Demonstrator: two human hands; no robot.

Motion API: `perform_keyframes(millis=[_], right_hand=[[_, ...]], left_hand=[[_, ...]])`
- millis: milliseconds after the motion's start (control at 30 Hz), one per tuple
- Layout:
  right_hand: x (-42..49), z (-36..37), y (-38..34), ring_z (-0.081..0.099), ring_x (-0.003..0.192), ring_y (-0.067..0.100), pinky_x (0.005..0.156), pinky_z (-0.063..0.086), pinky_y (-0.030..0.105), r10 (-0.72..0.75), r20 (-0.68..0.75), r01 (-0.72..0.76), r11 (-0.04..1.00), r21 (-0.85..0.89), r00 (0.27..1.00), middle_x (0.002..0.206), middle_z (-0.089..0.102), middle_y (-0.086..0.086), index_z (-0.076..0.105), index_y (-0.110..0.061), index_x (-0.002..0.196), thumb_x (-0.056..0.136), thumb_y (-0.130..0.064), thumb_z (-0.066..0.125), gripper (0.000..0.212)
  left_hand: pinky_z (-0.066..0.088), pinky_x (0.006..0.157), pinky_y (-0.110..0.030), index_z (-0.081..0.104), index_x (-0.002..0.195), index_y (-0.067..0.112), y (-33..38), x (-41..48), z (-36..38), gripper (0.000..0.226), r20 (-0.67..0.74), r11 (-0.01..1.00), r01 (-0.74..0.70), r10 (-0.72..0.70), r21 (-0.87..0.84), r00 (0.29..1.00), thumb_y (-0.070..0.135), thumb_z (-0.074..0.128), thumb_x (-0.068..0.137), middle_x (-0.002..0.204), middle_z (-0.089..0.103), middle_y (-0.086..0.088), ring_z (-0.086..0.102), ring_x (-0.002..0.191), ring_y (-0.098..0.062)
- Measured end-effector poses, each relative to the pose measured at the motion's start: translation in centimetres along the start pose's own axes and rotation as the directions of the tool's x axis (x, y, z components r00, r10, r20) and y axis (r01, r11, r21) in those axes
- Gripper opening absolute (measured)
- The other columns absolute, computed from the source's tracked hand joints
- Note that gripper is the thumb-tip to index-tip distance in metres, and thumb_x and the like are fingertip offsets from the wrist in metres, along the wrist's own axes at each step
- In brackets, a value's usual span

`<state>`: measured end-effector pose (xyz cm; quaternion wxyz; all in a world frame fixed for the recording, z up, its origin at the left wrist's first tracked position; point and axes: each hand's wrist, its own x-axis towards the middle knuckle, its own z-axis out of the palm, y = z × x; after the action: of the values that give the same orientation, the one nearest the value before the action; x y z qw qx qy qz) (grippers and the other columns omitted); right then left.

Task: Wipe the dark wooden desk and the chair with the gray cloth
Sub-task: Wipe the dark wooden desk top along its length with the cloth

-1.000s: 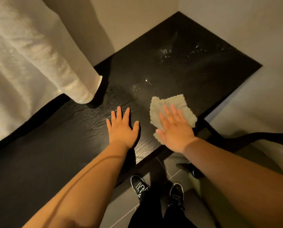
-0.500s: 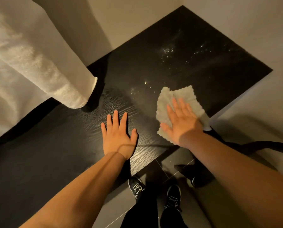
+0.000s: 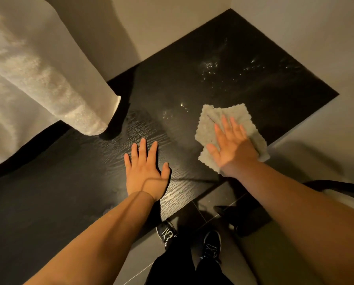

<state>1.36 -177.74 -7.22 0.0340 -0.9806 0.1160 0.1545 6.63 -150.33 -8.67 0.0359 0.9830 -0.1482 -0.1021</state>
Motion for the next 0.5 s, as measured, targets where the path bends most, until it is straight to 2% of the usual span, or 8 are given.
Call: perform_keyframes(millis=[67, 100, 167, 200, 267, 333, 400, 500], right_hand=[[-0.8, 1.1, -4.1, -0.021, 0.159, 0.033, 0.129, -0.008, 0.05, -0.09, 0.057, 0.089, 0.996, 0.022, 0.994, 0.171, -0.024, 0.011, -0.009, -0.02, 0.165, 0.098, -0.066, -0.004, 0.082], [-1.4, 2.1, -6.1, -0.016, 0.16, 0.033, 0.13, -0.005, 0.05, -0.183, 0.038, 0.181, 0.982, 0.048, 0.982, 0.171, -0.02, 0.011, 0.0, -0.02, 0.167, 0.1, -0.067, 0.0, 0.082], [-2.7, 3.0, -8.8, 0.004, 0.162, 0.032, 0.131, 0.008, 0.049, -0.345, 0.002, 0.344, 0.938, 0.052, 0.939, 0.174, 0.004, 0.012, 0.03, -0.02, 0.164, 0.105, -0.068, 0.012, 0.078], [-2.7, 2.9, -8.9, 0.003, 0.162, 0.03, 0.131, 0.008, 0.048, -0.41, 0.003, 0.409, 0.912, 0.019, 0.912, 0.175, 0.007, 0.011, 0.032, -0.021, 0.163, 0.105, -0.07, 0.013, 0.078], [-1.4, 2.1, -7.1, -0.019, 0.16, 0.024, 0.13, -0.003, 0.045, -0.498, 0.064, 0.501, 0.865, -0.029, 0.865, 0.174, -0.016, 0.005, 0.011, -0.023, 0.167, 0.103, -0.071, 0.002, 0.08], [0.6, 0.7, -4.6, -0.033, 0.155, 0.02, 0.13, -0.009, 0.045, -0.465, 0.103, 0.472, 0.88, -0.059, 0.879, 0.168, -0.034, 0.001, -0.007, -0.025, 0.166, 0.096, -0.068, -0.02, 0.084], [2.9, -0.4, -2.5, -0.033, 0.155, 0.022, 0.13, -0.007, 0.047, -0.317, 0.021, 0.318, 0.945, -0.072, 0.948, 0.167, -0.034, 0.004, -0.012, -0.024, 0.165, 0.089, -0.065, -0.033, 0.088], [2.8, -0.3, -3.9, -0.028, 0.157, 0.026, 0.13, -0.004, 0.048, -0.139, 0.008, 0.139, 0.99, 0.001, 0.99, 0.17, -0.028, 0.008, -0.014, -0.024, 0.163, 0.098, -0.065, -0.017, 0.077]], left_hand=[[-0.001, 0.13, -0.054, 0.013, 0.166, 0.036, 0.0, -0.1, 0.1, 0.077, 0.002, 1.0, 0.0, 0.0, 0.006, 1.0, 0.064, 0.028, 0.096, 0.177, -0.003, -0.001, -0.008, 0.162, -0.027], [-0.001, 0.13, -0.054, 0.013, 0.166, 0.036, 0.0, -0.1, 0.1, 0.077, -0.002, 1.0, 0.0, 0.0, 0.002, 1.0, 0.064, 0.028, 0.097, 0.177, -0.004, -0.001, -0.009, 0.162, -0.027], [-0.001, 0.13, -0.054, 0.013, 0.167, 0.036, 0.0, -0.2, 0.2, 0.076, -0.009, 1.0, -0.003, 0.003, -0.014, 1.0, 0.064, 0.03, 0.098, 0.177, -0.004, 0.0, -0.009, 0.162, -0.026], [-0.001, 0.13, -0.054, 0.013, 0.167, 0.036, 0.0, -0.2, 0.2, 0.076, -0.012, 1.0, -0.003, 0.003, -0.017, 1.0, 0.063, 0.031, 0.099, 0.177, -0.004, 0.0, -0.01, 0.162, -0.026], [-0.002, 0.13, -0.053, 0.013, 0.166, 0.037, -0.1, -0.2, 0.2, 0.076, -0.008, 1.0, -0.005, 0.005, -0.021, 1.0, 0.064, 0.032, 0.098, 0.177, -0.004, 0.001, -0.009, 0.162, -0.026], [-0.003, 0.13, -0.052, 0.014, 0.166, 0.037, -0.1, 0.0, 0.2, 0.077, -0.001, 1.0, 0.002, -0.002, -0.025, 1.0, 0.064, 0.032, 0.097, 0.177, -0.004, 0.001, -0.009, 0.162, -0.026], [-0.004, 0.13, -0.052, 0.013, 0.167, 0.037, 0.0, 0.1, 0.1, 0.078, 0.007, 1.0, 0.002, -0.002, -0.018, 1.0, 0.064, 0.03, 0.096, 0.177, -0.006, 0.001, -0.012, 0.162, -0.025], [-0.005, 0.13, -0.053, 0.009, 0.167, 0.037, 0.0, 0.1, 0.0, 0.077, 0.023, 1.0, -0.003, 0.003, -0.01, 1.0, 0.065, 0.026, 0.097, 0.176, -0.009, 0.0, -0.014, 0.162, -0.026]])
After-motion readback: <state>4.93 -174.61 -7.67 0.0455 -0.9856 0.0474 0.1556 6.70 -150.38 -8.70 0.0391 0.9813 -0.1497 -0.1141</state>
